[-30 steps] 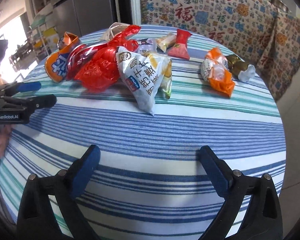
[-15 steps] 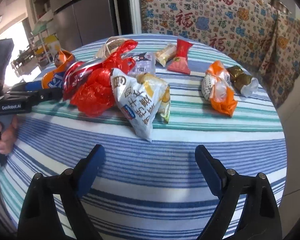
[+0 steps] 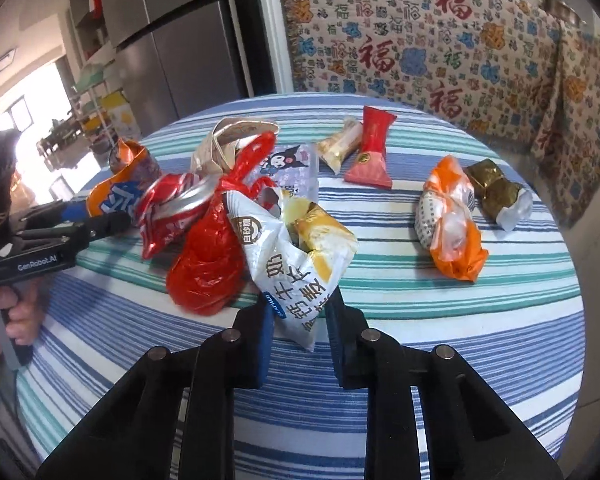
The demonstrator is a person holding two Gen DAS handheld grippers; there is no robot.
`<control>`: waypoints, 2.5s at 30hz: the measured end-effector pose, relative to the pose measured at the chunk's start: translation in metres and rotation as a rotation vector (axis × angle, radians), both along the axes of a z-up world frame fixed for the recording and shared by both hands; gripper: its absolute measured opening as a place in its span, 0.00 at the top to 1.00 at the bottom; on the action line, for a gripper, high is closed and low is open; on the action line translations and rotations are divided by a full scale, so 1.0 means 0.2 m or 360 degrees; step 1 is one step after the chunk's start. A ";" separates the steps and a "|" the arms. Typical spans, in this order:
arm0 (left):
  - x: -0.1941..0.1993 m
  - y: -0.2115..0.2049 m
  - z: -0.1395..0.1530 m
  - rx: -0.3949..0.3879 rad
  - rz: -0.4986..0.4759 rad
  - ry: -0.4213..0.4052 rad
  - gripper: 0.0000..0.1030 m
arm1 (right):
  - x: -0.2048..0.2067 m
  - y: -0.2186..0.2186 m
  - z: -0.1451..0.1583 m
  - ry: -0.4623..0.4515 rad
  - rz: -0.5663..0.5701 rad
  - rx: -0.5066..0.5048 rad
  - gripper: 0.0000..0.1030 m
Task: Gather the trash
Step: 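Grasp the crushed orange can with the left tool while the right tool grasps the white snack bag, then carry the orange can and white snack bag to the wastebasket and release both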
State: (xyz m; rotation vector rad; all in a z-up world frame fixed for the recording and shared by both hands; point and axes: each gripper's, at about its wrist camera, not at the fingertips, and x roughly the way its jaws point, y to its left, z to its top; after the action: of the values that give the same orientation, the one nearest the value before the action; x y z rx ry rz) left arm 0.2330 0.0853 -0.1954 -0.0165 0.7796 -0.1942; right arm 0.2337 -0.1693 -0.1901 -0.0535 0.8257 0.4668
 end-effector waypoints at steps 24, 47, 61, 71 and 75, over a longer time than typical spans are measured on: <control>-0.23 -0.38 0.29 -0.0152 -0.0078 -0.0027 0.44 | -0.23 -0.45 0.24 -0.0063 -0.0180 0.0228 0.79; -0.34 -1.86 0.25 -0.0107 -0.0729 0.0142 0.44 | -0.62 -1.54 0.14 0.0060 -0.0831 0.0156 0.79; -0.24 -2.46 -0.09 -0.0025 -0.0888 0.0305 0.44 | -0.50 -2.02 -0.09 0.0322 -0.1050 0.0273 0.79; -0.14 -2.55 -0.28 0.0024 -0.0875 0.0384 0.44 | -0.44 -2.06 -0.09 0.0307 -0.1114 0.0319 0.79; -0.14 -2.58 -0.33 0.0038 -0.0877 0.0403 0.44 | -0.41 -2.08 -0.12 0.0356 -0.1136 0.0311 0.78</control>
State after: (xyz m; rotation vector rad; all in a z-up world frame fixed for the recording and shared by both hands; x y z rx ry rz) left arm 0.2050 -0.4300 -0.2606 0.2018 1.0276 -0.7160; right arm 0.1511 -0.5854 -0.2133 0.4697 0.9496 -0.1273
